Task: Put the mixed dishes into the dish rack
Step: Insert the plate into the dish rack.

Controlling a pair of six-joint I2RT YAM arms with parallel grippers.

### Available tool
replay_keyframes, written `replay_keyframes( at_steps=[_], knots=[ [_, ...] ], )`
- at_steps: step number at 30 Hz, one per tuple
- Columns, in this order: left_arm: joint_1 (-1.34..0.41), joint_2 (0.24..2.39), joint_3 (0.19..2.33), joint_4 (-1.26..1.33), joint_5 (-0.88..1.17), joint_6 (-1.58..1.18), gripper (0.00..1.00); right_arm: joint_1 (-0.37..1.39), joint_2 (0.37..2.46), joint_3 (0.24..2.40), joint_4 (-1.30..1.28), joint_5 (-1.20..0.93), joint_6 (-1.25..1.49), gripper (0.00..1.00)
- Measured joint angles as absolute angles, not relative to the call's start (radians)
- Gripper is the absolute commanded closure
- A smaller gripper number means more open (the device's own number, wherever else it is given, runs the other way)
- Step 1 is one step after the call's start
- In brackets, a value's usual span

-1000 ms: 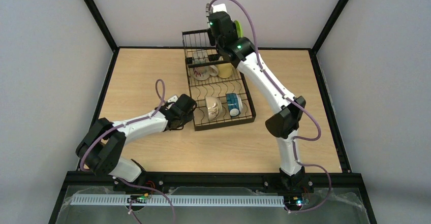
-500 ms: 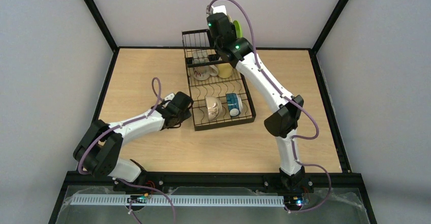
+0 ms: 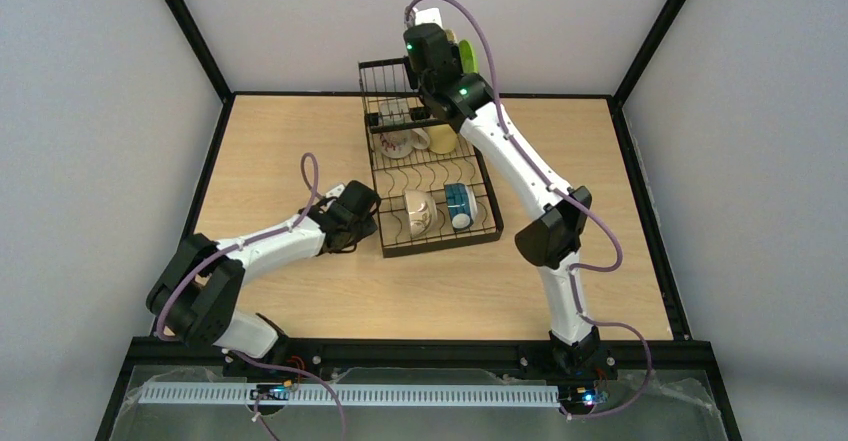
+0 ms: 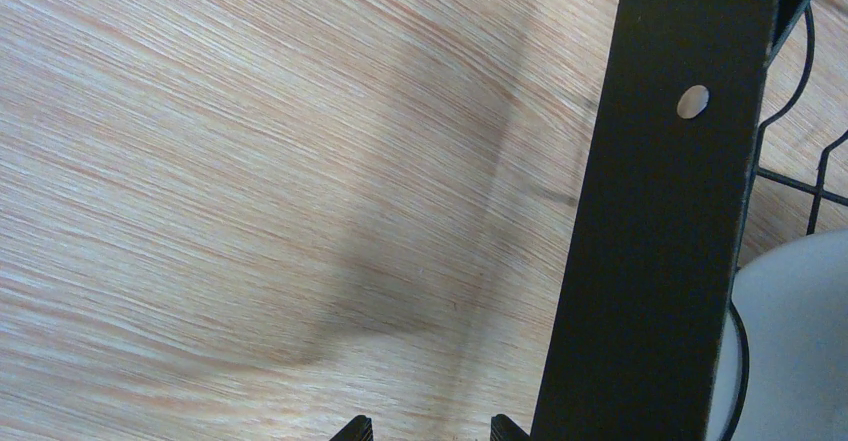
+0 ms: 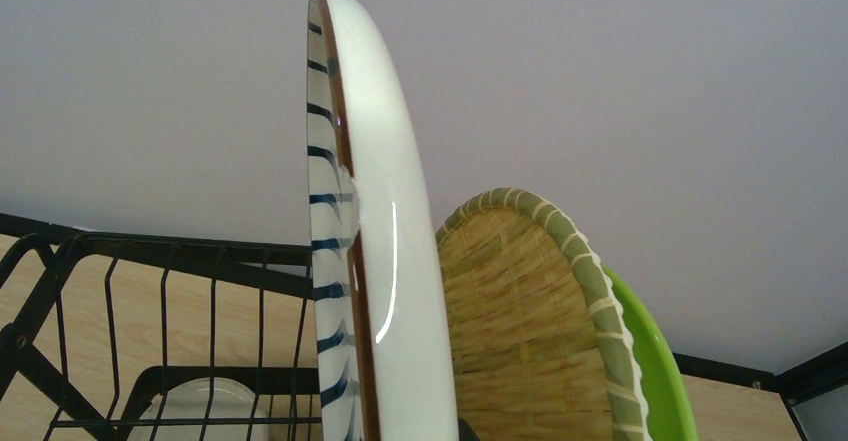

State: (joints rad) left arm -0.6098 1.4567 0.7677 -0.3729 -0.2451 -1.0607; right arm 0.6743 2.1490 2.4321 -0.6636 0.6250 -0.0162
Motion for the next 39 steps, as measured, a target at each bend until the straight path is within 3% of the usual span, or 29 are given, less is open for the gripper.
replay_keyframes(
  at_steps=[39],
  knots=[
    [-0.607, 1.474, 0.768, -0.344, -0.199, -1.061, 0.33, 0.74, 2.187, 2.458, -0.688, 0.756, -0.026, 1.0]
  ],
)
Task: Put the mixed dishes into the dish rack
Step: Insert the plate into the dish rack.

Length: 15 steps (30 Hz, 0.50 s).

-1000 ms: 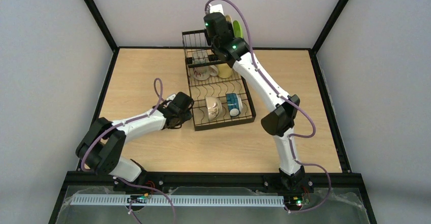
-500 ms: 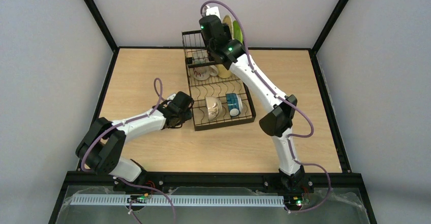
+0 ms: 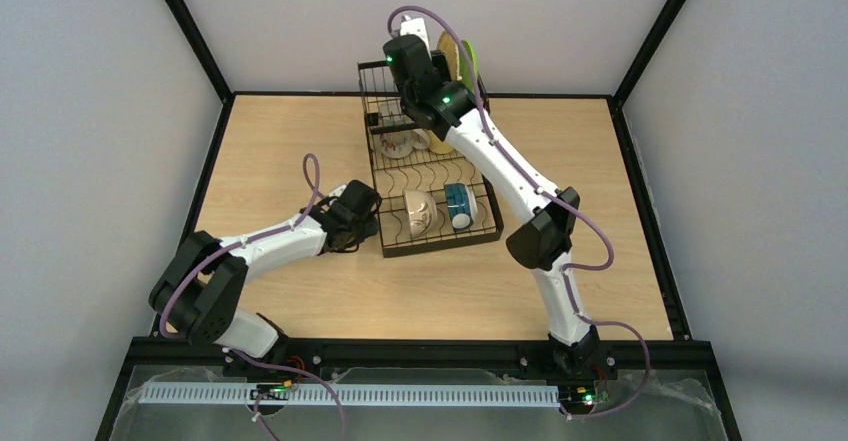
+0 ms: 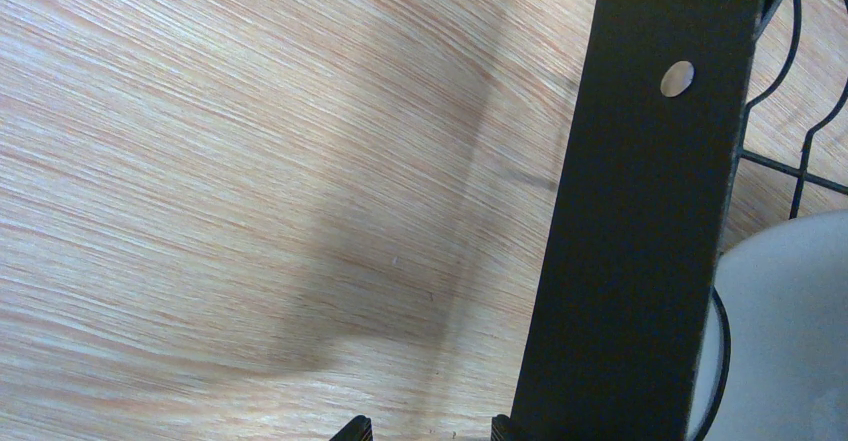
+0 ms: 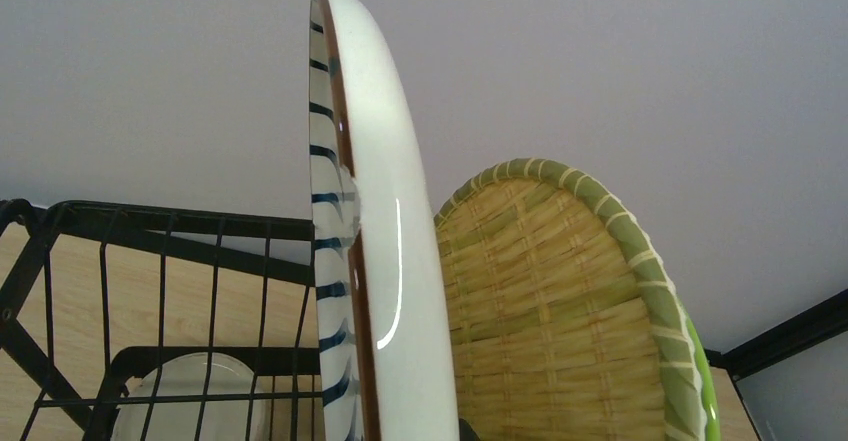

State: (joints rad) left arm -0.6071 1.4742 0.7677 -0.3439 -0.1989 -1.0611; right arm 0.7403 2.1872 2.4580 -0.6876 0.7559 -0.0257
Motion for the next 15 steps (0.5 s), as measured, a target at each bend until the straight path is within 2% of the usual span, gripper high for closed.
replay_keyframes(
  at_steps=[3, 11, 15],
  knots=[
    [-0.607, 1.474, 0.767, -0.344, -0.199, -1.061, 0.31, 0.742, 2.188, 2.458, -0.705, 0.761, -0.001, 1.0],
    [-0.607, 1.471, 0.767, -0.345, -0.201, -1.057, 0.18, 0.75, 2.186, 2.442, -0.726, 0.783, 0.043, 1.0],
    [-0.606, 1.466, 0.767, -0.349, -0.202, -1.057, 0.14, 0.755, 2.177, 2.424, -0.717, 0.794, 0.06, 0.83]
  ],
)
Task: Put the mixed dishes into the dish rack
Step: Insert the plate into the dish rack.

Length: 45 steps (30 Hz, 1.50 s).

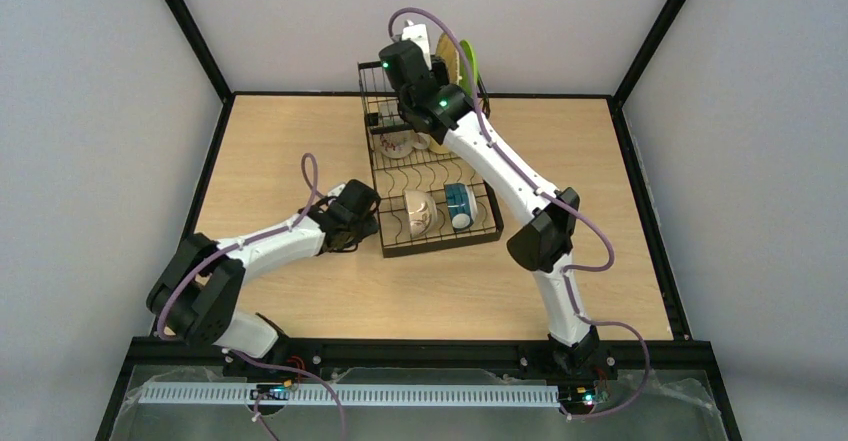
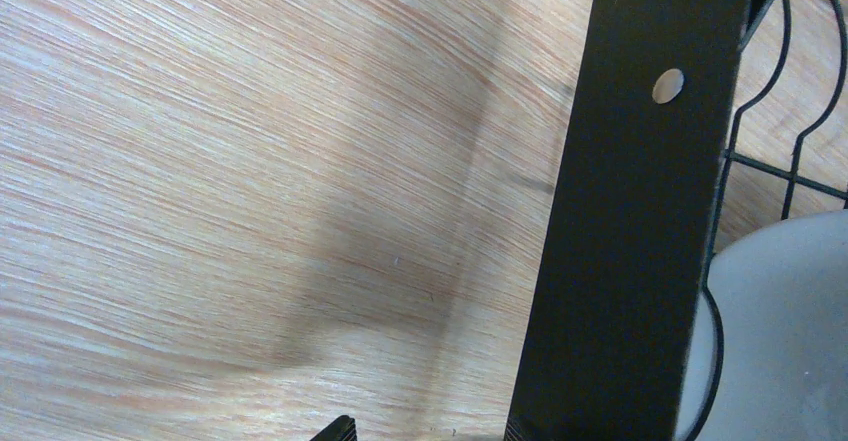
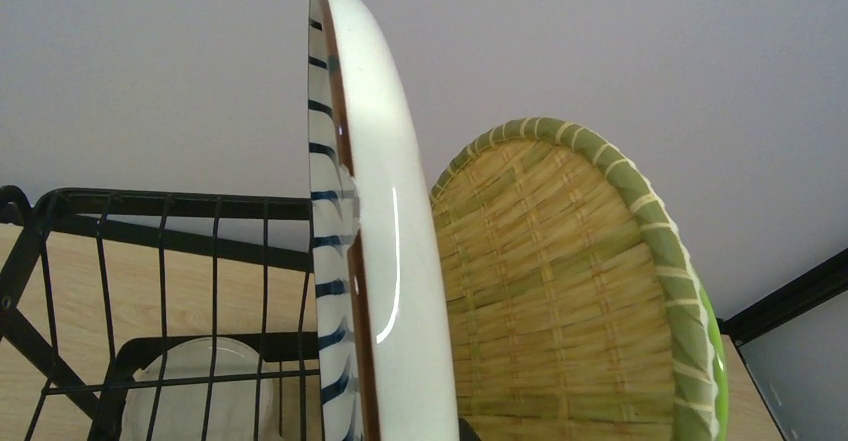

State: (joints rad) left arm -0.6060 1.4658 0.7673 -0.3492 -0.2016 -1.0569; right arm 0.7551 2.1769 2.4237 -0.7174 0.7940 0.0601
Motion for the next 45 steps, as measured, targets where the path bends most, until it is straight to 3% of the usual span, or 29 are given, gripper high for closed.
replay_keyframes(
  at_steps=[4, 10, 40, 45],
  knots=[
    [-0.602, 1.447, 0.765, -0.352, -0.202, -1.058, 0.14, 0.759, 2.171, 2.413, -0.717, 0.795, 0.079, 0.52],
    [-0.599, 1.412, 0.752, -0.355, -0.205, -1.058, 0.11, 0.768, 2.154, 2.401, -0.717, 0.791, 0.101, 0.37],
    [-0.599, 1.215, 0.7, -0.427, -0.23, -1.113, 0.1, 0.772, 1.987, 2.364, -0.717, 0.809, 0.119, 0.33],
    [-0.599, 1.178, 0.701, -0.458, -0.244, -1.114, 0.1, 0.773, 1.899, 2.316, -0.714, 0.836, 0.132, 0.38]
  ],
)
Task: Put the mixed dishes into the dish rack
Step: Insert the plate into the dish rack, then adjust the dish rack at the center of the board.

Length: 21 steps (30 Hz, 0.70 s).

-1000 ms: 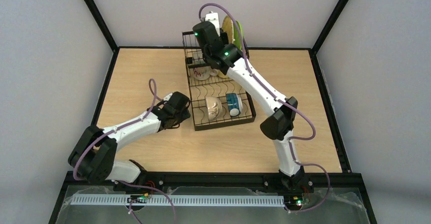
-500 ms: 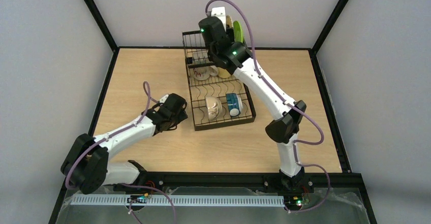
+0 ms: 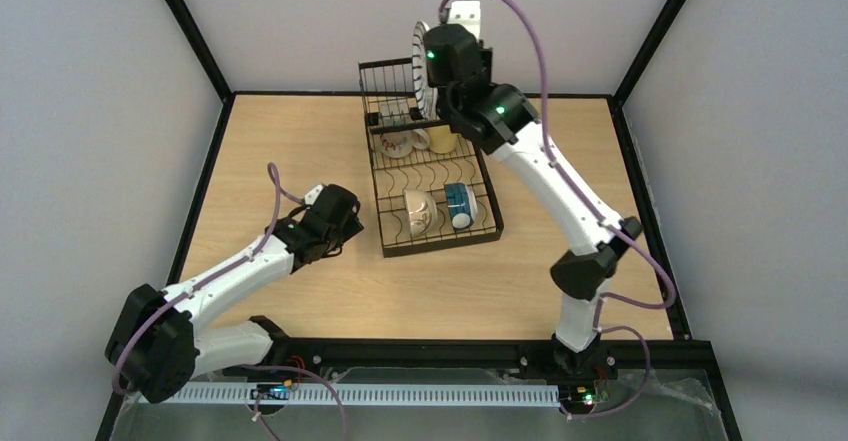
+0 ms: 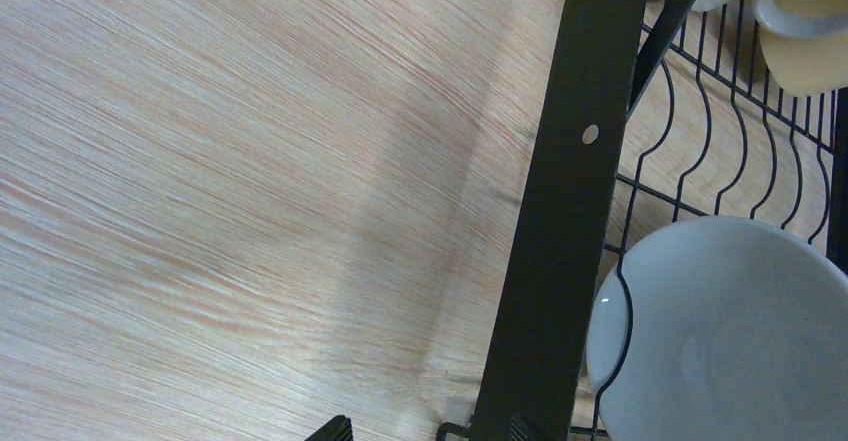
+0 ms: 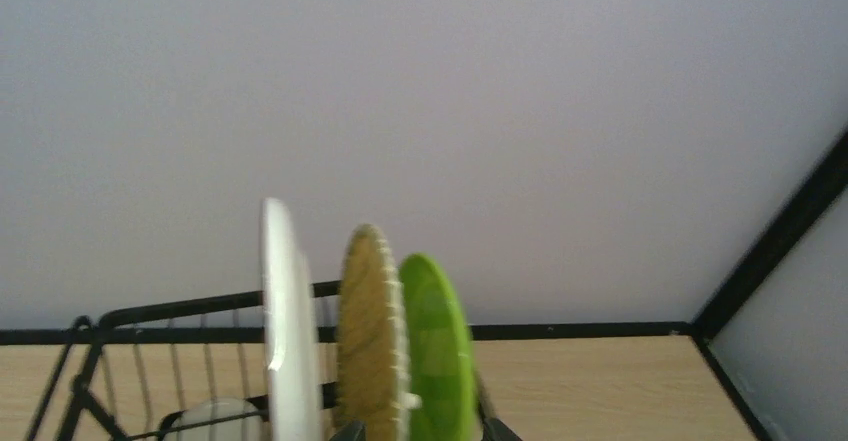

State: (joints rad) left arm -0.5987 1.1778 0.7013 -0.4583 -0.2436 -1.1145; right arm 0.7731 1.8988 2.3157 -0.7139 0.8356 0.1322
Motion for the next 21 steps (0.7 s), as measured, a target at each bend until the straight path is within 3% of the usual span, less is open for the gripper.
replay_keyframes(
  at_steps=[3, 6, 8, 14, 21],
  knots=[
    [-0.595, 1.16, 0.706, -0.481, -0.248, -1.11, 0.1, 0.773, 1.784, 2.183, -0.697, 0.879, 0.149, 0.59],
    [-0.581, 1.149, 0.71, -0.494, -0.252, -1.099, 0.11, 0.773, 1.63, 1.982, -0.648, 0.937, 0.169, 0.89],
    [-0.566, 1.147, 0.716, -0.503, -0.252, -1.087, 0.11, 0.767, 1.532, 1.85, -0.616, 0.974, 0.187, 0.99],
    [-0.513, 1.188, 0.719, -0.506, -0.246, -1.058, 0.11, 0.636, 1.36, 1.588, -0.624, 0.956, 0.35, 1.0],
    [-0.487, 1.324, 0.735, -0.495, -0.237, -1.052, 0.12, 0.442, 1.344, 1.328, -0.642, 0.804, 0.483, 1.0]
  ],
)
